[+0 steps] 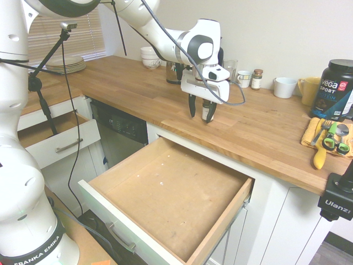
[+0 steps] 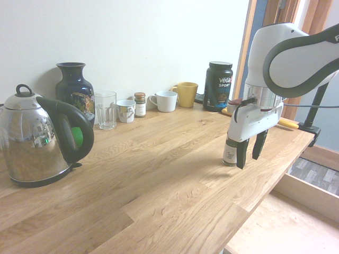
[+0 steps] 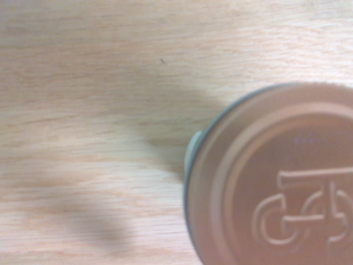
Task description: Put seasoning jar in the drawer
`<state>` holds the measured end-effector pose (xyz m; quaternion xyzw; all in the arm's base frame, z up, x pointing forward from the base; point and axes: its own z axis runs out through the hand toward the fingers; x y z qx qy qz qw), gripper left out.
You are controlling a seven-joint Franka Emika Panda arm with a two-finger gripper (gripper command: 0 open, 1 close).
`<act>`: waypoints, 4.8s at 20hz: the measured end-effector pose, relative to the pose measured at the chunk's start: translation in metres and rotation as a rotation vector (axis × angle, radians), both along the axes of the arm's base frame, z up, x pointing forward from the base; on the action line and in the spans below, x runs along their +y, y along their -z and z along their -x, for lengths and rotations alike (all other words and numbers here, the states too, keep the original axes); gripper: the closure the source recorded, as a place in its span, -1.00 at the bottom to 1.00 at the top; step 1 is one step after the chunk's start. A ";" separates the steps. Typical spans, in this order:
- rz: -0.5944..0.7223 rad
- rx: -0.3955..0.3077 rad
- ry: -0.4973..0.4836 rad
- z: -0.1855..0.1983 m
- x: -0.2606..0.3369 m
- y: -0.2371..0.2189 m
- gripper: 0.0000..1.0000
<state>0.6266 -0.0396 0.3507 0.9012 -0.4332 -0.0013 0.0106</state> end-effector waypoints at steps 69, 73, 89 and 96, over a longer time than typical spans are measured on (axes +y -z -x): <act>-0.005 -0.056 -0.053 0.056 0.026 -0.017 1.00; 0.004 -0.065 -0.052 0.100 0.018 -0.008 1.00; 0.020 -0.063 -0.051 0.165 0.000 0.068 1.00; 0.033 -0.023 -0.097 0.164 -0.001 0.139 1.00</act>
